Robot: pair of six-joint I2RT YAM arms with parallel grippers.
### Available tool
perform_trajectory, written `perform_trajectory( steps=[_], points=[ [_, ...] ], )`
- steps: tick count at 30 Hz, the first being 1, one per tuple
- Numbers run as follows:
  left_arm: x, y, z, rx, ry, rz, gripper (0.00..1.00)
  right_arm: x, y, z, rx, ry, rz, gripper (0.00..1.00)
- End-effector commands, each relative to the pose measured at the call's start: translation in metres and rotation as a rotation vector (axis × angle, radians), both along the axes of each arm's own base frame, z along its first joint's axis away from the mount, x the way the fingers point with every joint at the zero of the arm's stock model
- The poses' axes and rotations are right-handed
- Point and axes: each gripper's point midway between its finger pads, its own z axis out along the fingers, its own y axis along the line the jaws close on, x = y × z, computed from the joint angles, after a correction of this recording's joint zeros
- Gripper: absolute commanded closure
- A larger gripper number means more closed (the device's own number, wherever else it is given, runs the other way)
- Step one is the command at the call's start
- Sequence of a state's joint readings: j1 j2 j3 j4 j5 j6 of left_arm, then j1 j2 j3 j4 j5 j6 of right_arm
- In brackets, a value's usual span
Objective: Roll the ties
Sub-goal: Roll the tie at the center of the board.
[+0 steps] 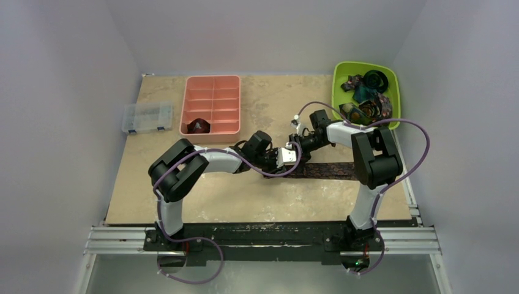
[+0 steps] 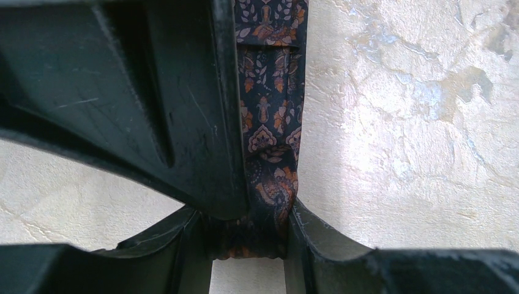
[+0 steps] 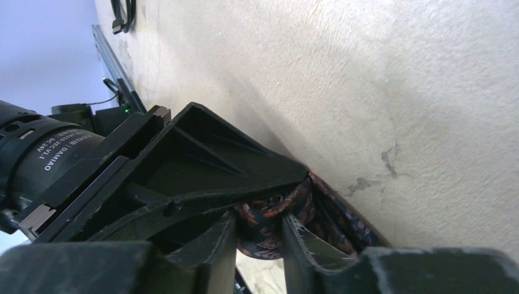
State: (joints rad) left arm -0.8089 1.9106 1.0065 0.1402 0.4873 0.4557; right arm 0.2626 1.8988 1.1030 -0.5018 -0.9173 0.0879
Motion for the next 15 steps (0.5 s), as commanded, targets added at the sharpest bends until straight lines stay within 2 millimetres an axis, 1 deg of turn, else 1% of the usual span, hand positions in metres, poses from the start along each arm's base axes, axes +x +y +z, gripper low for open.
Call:
perform_trajectory(
  steps=[1,2,3,6,9,12,15],
  points=[
    [-0.037,0.053,-0.065,0.266,0.154,0.024,0.86,0.006,0.001,-0.005,-0.022,-0.043,0.007,0.86],
    [-0.037,0.053,-0.065,0.265,0.155,0.025,0.85,0.006,0.000,-0.007,-0.030,-0.045,0.008,0.95],
    [-0.037,0.052,-0.064,0.264,0.156,0.024,0.84,0.004,-0.001,-0.010,-0.037,-0.041,0.012,1.00],
    [-0.036,0.052,-0.063,0.257,0.156,0.030,0.79,-0.003,-0.007,-0.019,-0.070,-0.020,0.041,1.00],
    [-0.032,0.050,-0.061,0.248,0.162,0.052,0.72,-0.007,-0.017,-0.029,-0.115,-0.021,0.060,1.00],
    [-0.029,0.045,-0.057,0.217,0.178,0.063,0.62,-0.006,-0.027,-0.038,-0.170,-0.042,0.059,1.00],
    [-0.026,0.034,-0.046,0.147,0.161,0.055,0.50,-0.004,-0.033,-0.043,-0.210,-0.072,0.058,1.00]
  ],
)
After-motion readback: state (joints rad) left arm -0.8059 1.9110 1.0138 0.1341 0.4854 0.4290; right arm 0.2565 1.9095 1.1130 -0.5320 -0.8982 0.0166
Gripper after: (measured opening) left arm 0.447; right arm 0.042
